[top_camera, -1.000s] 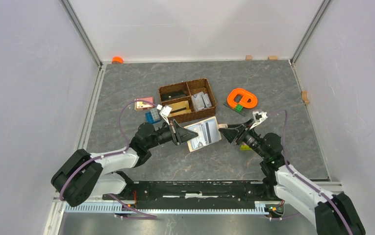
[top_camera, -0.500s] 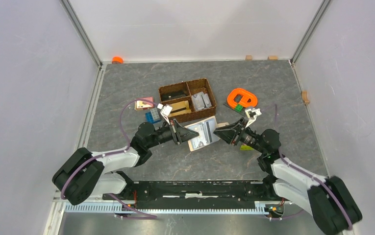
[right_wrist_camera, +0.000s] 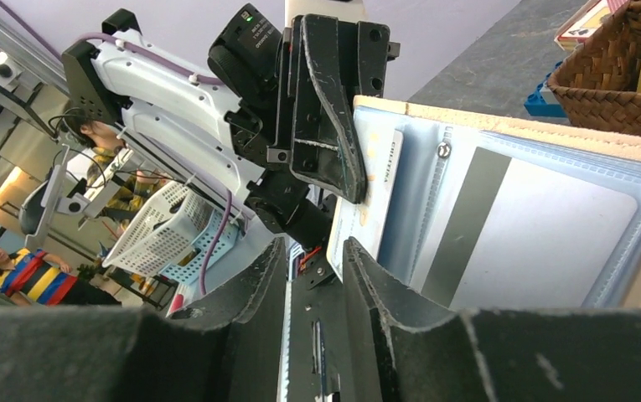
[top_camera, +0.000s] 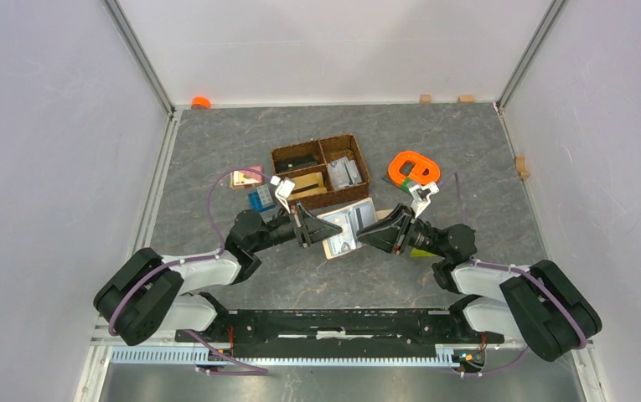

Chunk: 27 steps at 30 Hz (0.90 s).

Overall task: Take the credit cards out of the card holder
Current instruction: Remove the credit card from the card holder.

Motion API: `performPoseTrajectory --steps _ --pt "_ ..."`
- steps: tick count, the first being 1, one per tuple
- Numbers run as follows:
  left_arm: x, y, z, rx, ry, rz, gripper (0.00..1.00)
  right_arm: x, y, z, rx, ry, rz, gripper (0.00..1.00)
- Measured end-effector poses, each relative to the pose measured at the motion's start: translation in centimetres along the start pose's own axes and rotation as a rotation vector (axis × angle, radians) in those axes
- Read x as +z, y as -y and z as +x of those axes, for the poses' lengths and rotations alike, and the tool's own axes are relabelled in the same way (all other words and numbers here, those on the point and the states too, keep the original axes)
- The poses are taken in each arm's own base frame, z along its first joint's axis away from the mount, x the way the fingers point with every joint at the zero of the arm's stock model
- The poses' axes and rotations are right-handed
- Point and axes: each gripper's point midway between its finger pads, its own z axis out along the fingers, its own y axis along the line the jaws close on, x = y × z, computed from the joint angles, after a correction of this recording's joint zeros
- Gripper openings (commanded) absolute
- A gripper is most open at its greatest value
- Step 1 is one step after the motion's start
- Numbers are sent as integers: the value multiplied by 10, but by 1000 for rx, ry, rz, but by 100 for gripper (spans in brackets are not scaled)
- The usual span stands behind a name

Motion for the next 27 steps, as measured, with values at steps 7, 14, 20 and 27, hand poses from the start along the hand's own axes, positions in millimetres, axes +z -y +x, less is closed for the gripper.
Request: performPoseTrajectory --steps 7,14,20,27 --pt "1 8 -1 -21 -3 39 2 5 7 3 -67 -39 39 37" --pt "3 11 4 -56 -24 79 2 6 17 11 -75 -71 81 34" --pt "3 13 5 -65 -29 96 2 7 15 13 -77 -77 72 17" --pt "3 14 4 -63 -28 97 2 9 10 11 -77 -69 51 19"
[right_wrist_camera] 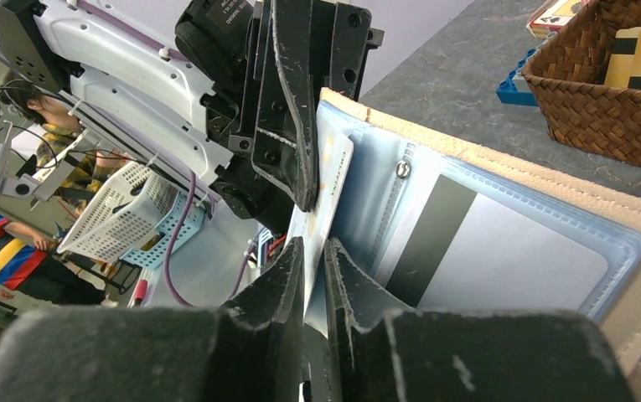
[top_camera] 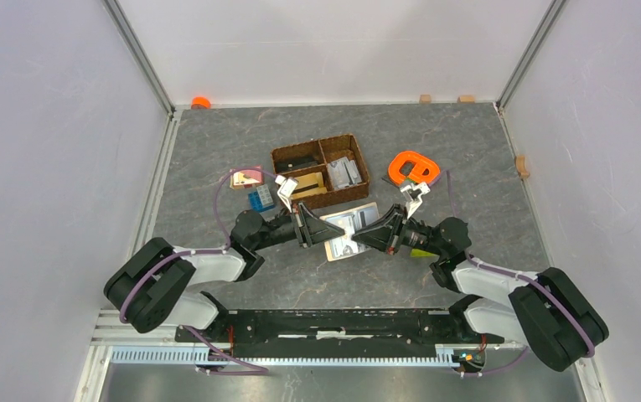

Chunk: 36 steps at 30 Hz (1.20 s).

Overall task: Take the credit cards out of the card holder
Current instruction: Remove the credit card from the card holder.

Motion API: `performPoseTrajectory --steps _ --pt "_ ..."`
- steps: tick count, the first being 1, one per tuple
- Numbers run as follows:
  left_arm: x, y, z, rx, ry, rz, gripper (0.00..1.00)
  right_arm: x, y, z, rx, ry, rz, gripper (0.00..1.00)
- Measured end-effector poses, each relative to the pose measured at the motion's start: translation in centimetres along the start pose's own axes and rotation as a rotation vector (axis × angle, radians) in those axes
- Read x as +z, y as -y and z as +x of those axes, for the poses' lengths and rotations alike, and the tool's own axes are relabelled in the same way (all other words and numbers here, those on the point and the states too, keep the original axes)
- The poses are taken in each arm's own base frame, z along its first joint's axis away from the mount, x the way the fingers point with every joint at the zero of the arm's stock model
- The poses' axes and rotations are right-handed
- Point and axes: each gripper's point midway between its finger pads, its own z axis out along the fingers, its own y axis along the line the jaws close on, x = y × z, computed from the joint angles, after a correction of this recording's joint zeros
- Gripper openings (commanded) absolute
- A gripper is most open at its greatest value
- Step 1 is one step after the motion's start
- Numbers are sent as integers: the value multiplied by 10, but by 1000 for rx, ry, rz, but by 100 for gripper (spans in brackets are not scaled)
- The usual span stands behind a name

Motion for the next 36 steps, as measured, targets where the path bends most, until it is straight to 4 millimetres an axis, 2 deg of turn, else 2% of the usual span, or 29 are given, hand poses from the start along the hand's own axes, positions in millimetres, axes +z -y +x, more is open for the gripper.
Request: performPoseTrajectory --steps 3,6,7,10,19,33,36 --pt "0 1 0 1 0 2 5 1 -1 0 1 1 -5 11" --pt "0 1 0 2 -2 4 20 1 0 2 10 -3 -5 0" --pt "0 1 0 2 -2 4 23 1 0 2 14 -2 -4 0" --pt "0 4 -2 8 3 10 25 1 0 1 18 -1 -2 0" --pt "-1 12 -8 25 21 22 16 0 -1 -3 -2 13 4 0" --pt "-7 15 -12 37 60 12 16 -4 1 -13 2 45 12 0" --pt "-9 15 -15 43 72 8 7 -6 3 -15 1 51 19 0"
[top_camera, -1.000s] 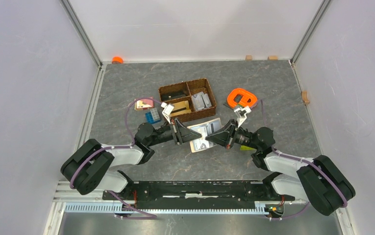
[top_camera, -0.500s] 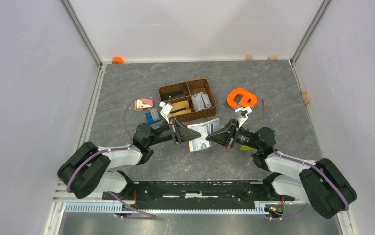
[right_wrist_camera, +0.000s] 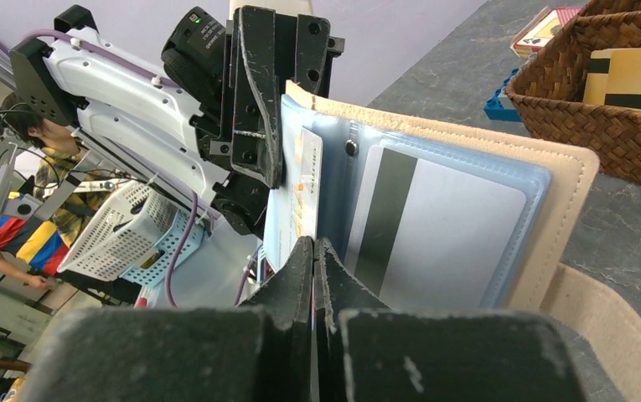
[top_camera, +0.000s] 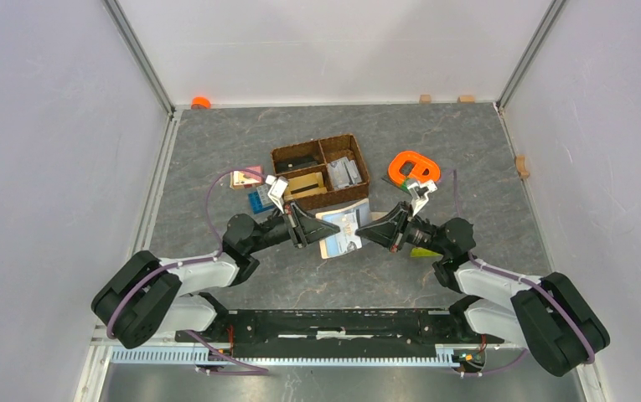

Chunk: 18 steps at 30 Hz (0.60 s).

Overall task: Take the credit cards out of the card holder
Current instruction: Remove the credit card from the card holder.

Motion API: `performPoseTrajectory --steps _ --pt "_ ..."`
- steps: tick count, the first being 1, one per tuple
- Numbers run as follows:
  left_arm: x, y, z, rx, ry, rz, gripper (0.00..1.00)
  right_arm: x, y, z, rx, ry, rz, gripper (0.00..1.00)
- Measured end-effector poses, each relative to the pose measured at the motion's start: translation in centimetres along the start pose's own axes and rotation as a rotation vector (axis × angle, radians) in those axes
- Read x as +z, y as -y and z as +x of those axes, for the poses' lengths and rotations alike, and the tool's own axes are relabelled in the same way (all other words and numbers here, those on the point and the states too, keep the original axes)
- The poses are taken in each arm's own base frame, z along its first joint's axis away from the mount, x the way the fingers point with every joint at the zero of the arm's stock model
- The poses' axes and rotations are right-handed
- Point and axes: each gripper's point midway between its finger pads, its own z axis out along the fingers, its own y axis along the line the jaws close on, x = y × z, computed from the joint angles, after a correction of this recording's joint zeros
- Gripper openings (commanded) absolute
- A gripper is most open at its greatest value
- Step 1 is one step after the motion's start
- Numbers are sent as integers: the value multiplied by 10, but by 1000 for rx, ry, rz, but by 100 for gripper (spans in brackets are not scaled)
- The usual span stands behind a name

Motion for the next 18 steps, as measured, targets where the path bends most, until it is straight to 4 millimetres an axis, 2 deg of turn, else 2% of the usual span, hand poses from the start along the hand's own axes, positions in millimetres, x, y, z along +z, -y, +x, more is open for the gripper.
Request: performPoseTrajectory --steps 2,6,10,14,18 --pt "0 0 -1 1 3 -1 3 -1 1 0 4 2 4 1" --pt "0 0 -1 2 6 -2 2 -1 0 -1 5 6 -2 23" --pt "0 1 -1 4 6 2 2 0 0 0 21 6 -9 33" --pt "0 4 -3 13 11 17 2 2 -2 4 32 -7 -21 29" --pt "1 4 -3 16 12 22 2 4 -6 10 38 -26 -37 11"
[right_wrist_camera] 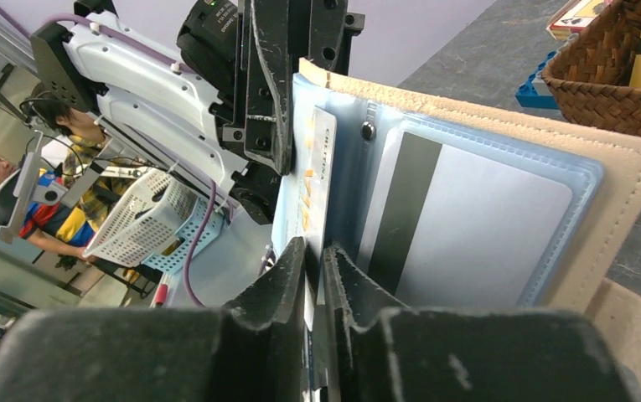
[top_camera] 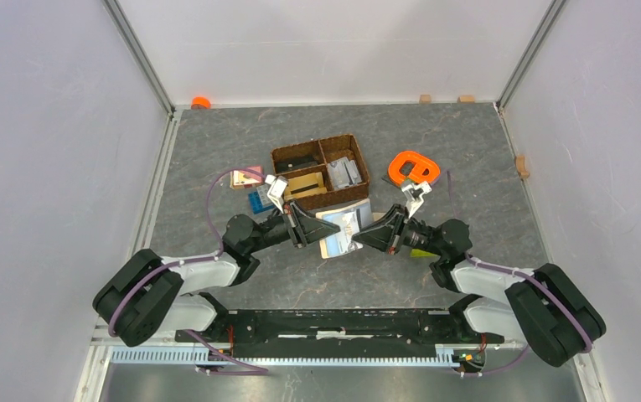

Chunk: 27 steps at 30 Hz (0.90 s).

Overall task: Take the credit cards out of the card holder
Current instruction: Remove the credit card from the card holder.

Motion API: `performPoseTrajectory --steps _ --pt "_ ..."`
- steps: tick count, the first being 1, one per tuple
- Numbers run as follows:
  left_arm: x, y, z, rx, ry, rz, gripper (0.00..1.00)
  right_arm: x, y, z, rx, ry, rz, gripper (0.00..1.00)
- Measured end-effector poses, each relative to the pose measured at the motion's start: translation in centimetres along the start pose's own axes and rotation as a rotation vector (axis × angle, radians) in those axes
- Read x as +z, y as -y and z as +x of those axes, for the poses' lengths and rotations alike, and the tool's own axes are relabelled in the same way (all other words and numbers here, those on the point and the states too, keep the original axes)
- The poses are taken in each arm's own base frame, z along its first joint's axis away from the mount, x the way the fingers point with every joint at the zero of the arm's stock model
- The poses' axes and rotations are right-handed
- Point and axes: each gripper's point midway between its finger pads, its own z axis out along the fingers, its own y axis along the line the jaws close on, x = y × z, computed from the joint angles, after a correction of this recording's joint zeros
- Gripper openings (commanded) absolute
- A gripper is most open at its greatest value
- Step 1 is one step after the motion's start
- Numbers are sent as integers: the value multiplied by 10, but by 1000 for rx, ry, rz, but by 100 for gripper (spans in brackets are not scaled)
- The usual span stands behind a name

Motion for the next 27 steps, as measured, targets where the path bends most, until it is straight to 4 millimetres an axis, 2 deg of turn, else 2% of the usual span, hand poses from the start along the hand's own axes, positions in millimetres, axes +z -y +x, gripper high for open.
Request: performPoseTrajectory --steps 2,4,12,20,27 --pt "0 0 0 1 1 1 2 0 -2 1 -4 -3 -7 2" --pt "0 0 0 2 1 1 2 0 -2 0 -5 -2 -9 0" --pt "-4 4 -5 13 10 -19 2 -3 0 -8 -40 21 15 0" --pt "-16 15 -22 107 77 -68 2 -15 20 -19 -46 79 101 0" --pt "-22 1 -25 130 97 -167 2 -21 29 -20 -42 105 147 0"
